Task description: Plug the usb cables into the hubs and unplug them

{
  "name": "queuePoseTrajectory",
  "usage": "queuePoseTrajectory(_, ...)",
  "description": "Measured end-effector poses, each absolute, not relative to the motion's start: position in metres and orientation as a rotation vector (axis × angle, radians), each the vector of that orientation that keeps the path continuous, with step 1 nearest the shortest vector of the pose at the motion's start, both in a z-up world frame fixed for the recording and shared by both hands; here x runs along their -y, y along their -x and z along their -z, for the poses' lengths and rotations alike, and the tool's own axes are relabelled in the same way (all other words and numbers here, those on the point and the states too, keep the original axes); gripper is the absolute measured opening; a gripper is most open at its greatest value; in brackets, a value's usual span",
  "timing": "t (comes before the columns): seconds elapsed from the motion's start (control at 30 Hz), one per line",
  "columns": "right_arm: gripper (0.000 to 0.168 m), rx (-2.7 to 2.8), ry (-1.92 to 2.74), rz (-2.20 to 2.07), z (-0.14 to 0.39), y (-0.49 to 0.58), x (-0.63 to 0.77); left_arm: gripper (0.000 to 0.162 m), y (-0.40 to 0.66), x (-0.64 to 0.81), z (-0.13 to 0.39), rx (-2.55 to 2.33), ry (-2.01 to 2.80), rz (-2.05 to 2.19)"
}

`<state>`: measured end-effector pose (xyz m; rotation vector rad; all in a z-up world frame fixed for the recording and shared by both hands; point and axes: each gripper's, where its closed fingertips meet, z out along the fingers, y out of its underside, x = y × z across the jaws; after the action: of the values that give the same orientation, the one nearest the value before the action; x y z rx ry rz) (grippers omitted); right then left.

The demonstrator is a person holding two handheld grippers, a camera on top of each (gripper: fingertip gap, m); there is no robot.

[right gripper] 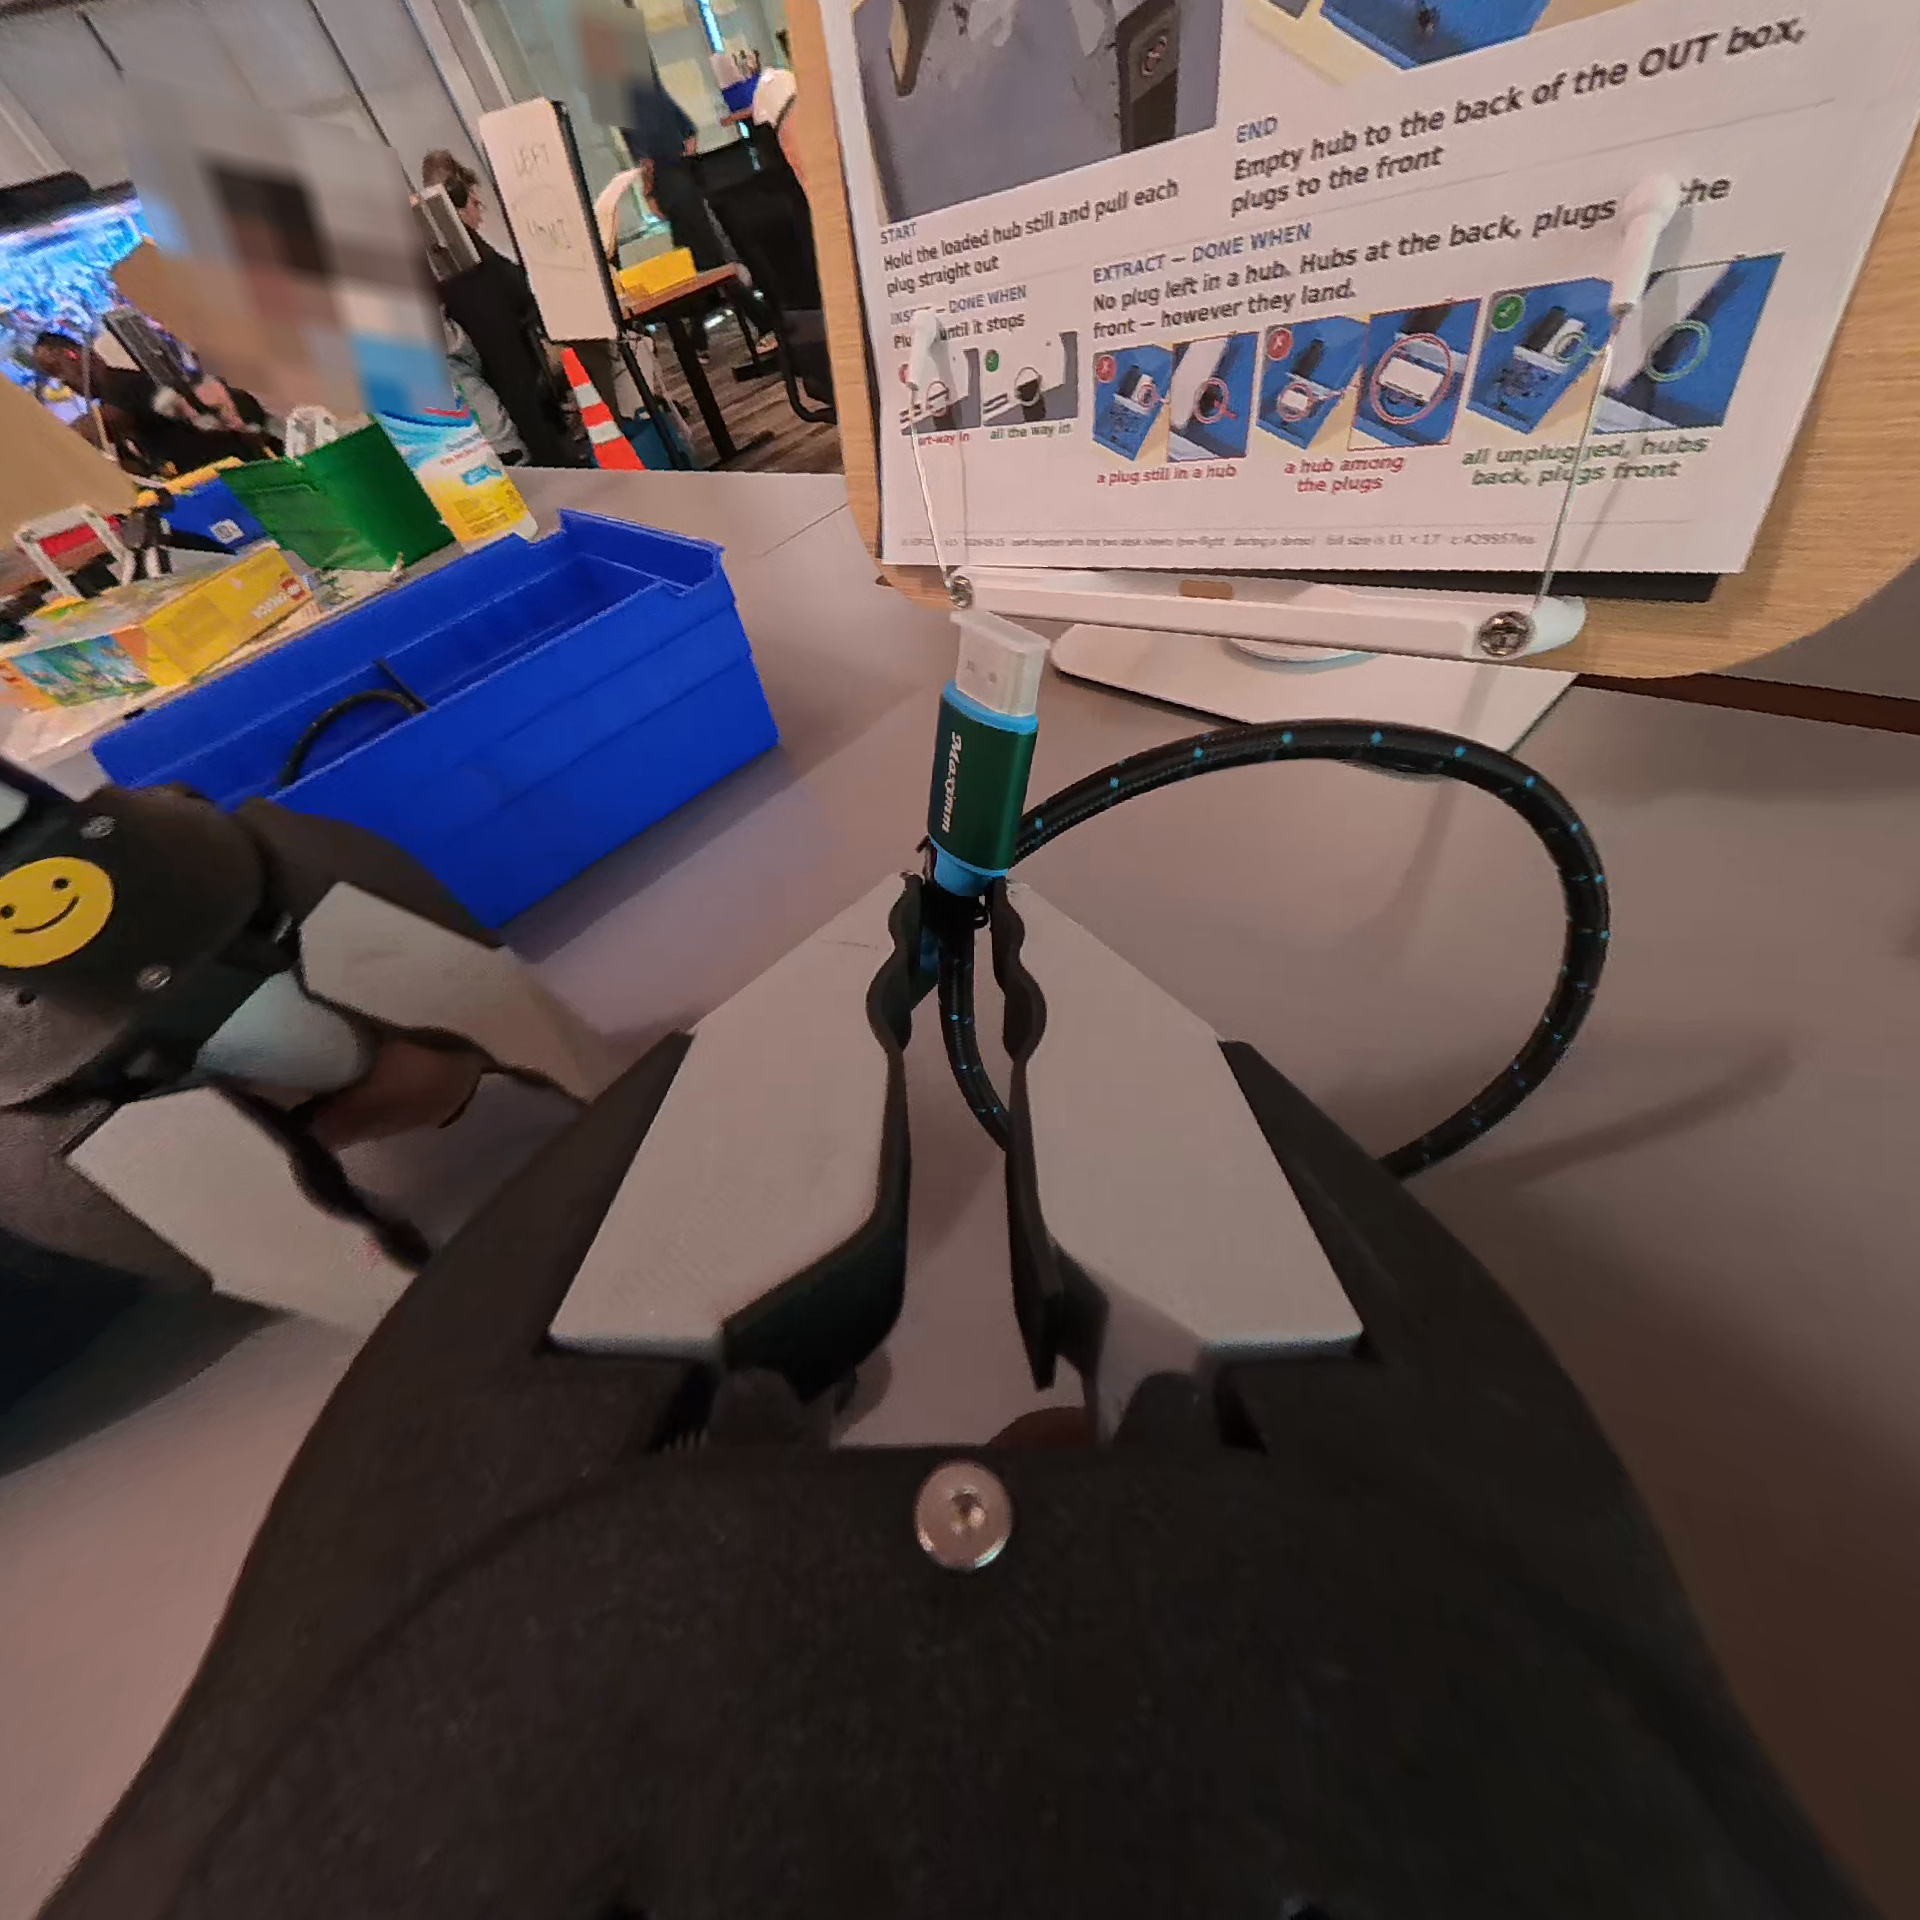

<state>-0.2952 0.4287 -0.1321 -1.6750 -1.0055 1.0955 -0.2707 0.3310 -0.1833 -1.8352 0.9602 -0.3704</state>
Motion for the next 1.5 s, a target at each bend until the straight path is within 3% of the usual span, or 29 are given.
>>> queuePoseTrajectory(0.2,0.009,1.036,1.614,-1.164,0.12,0.304,-0.406,0.036,0.298,-0.358,0.172,-0.678,1.86,0.322)
queuePoseTrajectory(0.37,0.01,1.062,1.592,-1.147,0.121,0.312,-0.392,0.009,0.298,-0.364,0.153,-0.584,1.756,0.33)
queuePoseTrajectory(0.63,0.009,0.984,1.619,-1.304,0.116,0.309,-0.393,0.009,0.291,-0.361,0.141,-0.505,1.694,0.516)
queuePoseTrajectory(0.83,0.009,0.959,1.641,-1.314,0.119,0.31,-0.394,0.018,0.291,-0.363,0.142,-0.467,1.697,0.568)
queuePoseTrajectory(1.03,0.009,0.987,1.572,-1.373,0.11,0.308,-0.385,0.009,0.298,-0.363,0.137,-0.501,1.67,0.48)
queuePoseTrajectory(1.3,0.0,1.152,1.334,-1.702,0.082,0.281,-0.358,0.007,0.297,-0.347,0.11,-0.42,1.566,0.81)
queuePoseTrajectory(1.5,0.03,1.37,1.191,-1.562,0.088,0.274,-0.344,0.007,0.284,-0.317,0.089,-0.426,1.443,1.312)
